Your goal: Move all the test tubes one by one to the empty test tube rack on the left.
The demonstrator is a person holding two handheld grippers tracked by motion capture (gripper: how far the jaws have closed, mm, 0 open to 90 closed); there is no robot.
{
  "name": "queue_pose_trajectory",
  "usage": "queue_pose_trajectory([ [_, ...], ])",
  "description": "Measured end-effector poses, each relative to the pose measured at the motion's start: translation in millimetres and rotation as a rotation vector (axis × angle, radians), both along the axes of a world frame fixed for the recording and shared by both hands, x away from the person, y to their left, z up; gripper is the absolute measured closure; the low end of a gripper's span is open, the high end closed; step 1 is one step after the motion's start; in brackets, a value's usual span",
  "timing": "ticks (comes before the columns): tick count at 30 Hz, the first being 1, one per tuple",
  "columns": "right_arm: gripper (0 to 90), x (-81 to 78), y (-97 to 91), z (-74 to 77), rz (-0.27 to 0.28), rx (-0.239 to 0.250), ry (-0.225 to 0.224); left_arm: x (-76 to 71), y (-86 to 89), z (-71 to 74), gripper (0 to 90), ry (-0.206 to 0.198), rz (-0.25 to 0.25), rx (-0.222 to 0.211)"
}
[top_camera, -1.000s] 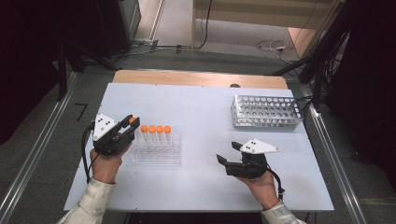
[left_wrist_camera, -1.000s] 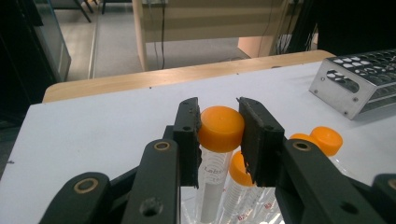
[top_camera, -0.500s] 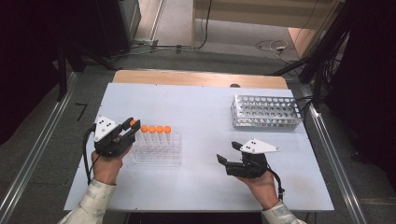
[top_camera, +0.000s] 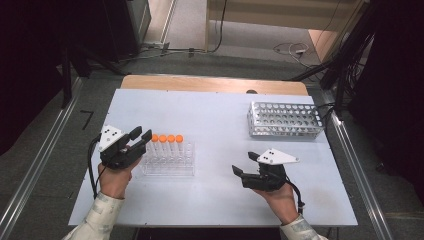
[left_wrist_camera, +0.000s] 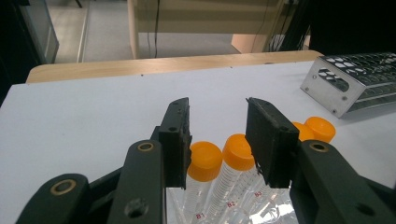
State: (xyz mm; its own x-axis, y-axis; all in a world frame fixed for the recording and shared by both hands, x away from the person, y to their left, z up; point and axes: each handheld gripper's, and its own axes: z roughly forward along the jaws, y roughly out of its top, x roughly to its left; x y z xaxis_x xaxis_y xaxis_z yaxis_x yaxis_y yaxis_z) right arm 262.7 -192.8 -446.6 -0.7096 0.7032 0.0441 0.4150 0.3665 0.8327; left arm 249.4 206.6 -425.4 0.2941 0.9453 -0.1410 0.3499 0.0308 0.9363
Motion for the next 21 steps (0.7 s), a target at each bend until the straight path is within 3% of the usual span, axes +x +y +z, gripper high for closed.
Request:
queue_pose_trajectory([
  [11,25.1,3.1,-4.6,0.0,-0.019,0.001,-0.001,-1.0,0.4,-0.7,54.9,0.008,-0.002,-0.013],
  [21,25.2,6.0,-10.4,1.0,-0.04,0.006,-0.004,-2.5,0.9,0.1,44.7,0.016,-0.005,-0.031],
])
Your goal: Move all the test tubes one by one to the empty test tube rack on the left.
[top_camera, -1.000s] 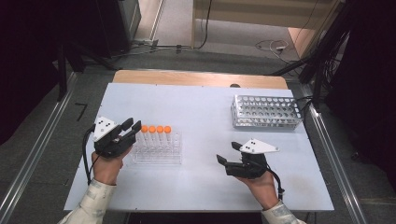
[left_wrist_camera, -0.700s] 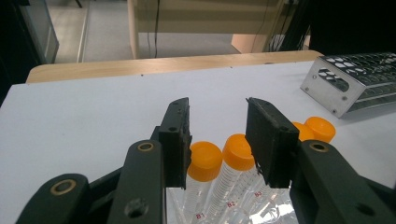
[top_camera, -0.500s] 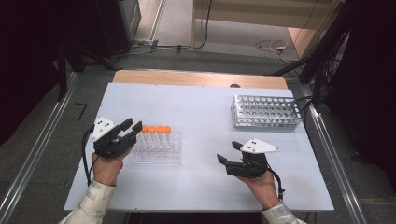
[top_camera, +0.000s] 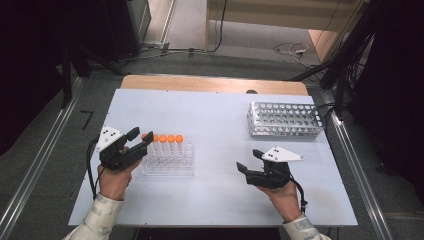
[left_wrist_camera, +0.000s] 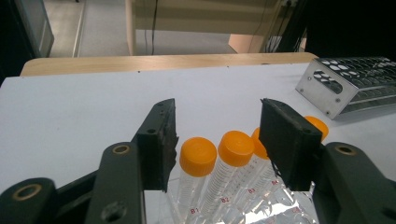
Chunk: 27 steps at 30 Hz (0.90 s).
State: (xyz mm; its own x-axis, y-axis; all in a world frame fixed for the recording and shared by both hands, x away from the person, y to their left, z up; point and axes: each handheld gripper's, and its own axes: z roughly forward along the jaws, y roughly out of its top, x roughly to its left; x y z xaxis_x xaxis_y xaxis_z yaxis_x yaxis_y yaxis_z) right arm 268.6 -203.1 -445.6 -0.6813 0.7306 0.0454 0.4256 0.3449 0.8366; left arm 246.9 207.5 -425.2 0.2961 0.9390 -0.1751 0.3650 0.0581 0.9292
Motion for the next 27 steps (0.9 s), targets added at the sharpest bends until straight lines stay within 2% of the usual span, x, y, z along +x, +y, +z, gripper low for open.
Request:
queue_pose_trajectory([
  [7,25.2,0.8,-6.9,0.6,-0.02,0.0,-0.002,-2.1,-0.6,1.1,38.1,0.002,-0.003,-0.023],
  [16,25.2,1.8,-24.3,3.2,-0.059,0.012,-0.011,-6.0,-4.8,2.6,29.9,0.006,-0.018,-0.024],
  [27,25.2,1.0,-43.0,5.4,-0.103,0.019,-0.023,-13.3,-9.0,3.6,27.7,0.0,-0.033,-0.015],
])
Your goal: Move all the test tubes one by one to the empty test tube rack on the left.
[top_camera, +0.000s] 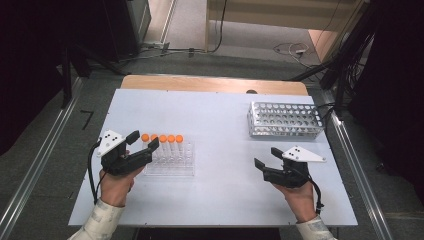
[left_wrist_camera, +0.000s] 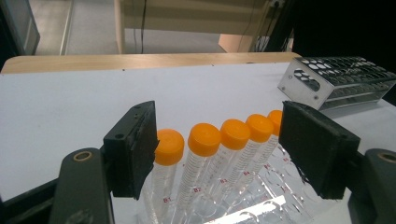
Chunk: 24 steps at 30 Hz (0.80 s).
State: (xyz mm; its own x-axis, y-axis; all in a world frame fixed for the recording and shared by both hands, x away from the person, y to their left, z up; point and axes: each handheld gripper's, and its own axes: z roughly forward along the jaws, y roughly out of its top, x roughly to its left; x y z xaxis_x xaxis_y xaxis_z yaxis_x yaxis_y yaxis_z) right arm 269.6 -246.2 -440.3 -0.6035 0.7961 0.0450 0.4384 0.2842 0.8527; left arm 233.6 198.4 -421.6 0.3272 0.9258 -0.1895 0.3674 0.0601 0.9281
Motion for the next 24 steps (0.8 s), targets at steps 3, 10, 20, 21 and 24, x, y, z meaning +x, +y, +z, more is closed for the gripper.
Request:
queue_pose_trajectory([
  [3,25.2,-0.2,-5.4,0.3,-0.014,0.0,-0.001,-2.4,0.1,0.4,27.7,-0.005,-0.003,-0.001],
  [10,25.2,-0.9,-15.3,0.6,-0.041,0.007,-0.001,-9.0,0.4,1.0,27.7,-0.011,-0.007,-0.001],
  [20,25.1,-1.4,-31.8,1.7,-0.084,0.016,-0.009,-22.3,6.7,-2.3,27.7,-0.017,0.001,-0.003],
  [21,25.1,-1.6,-33.3,1.7,-0.087,0.016,-0.008,-23.4,7.5,-3.0,27.7,-0.016,0.0,-0.001],
  [24,25.1,-2.1,-37.8,1.4,-0.099,0.017,-0.006,-26.3,9.9,-4.4,27.7,-0.015,0.0,-0.001],
])
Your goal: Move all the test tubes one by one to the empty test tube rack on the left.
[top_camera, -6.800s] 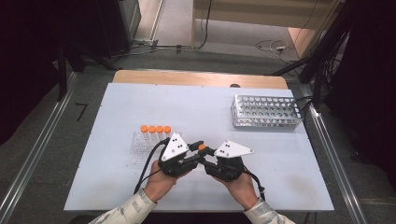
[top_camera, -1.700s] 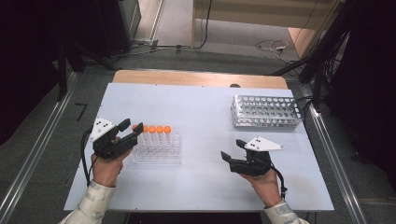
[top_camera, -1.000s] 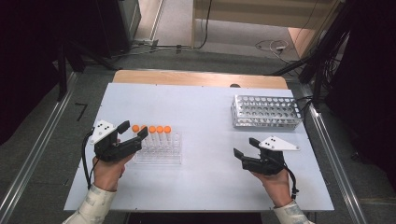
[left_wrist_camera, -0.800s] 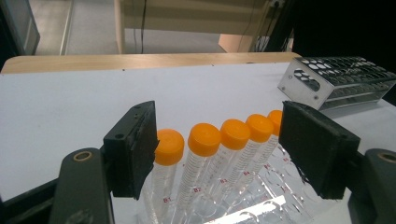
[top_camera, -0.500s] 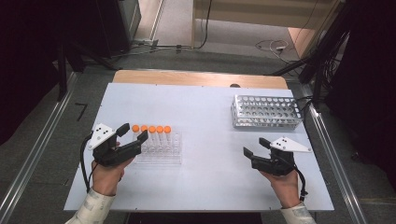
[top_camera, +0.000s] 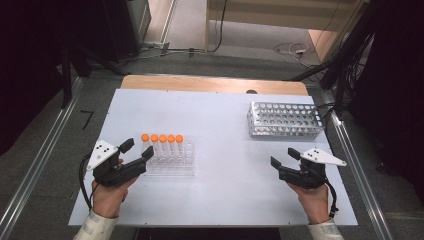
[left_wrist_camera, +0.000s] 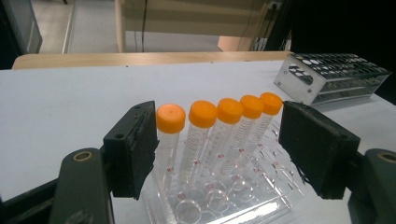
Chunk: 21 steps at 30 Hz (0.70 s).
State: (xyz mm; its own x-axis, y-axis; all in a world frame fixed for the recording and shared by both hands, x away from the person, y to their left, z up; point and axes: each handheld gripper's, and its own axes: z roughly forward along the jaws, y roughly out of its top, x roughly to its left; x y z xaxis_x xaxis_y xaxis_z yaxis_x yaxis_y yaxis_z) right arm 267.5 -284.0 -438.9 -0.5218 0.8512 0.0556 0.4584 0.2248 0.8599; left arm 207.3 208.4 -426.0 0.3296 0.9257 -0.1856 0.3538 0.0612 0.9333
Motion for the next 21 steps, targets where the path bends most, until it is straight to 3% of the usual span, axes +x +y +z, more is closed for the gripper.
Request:
queue_pose_trajectory([
  [21,24.9,-5.4,-26.5,-0.8,-0.064,0.008,-0.004,-11.8,8.9,-6.2,26.4,0.012,0.014,0.008],
])
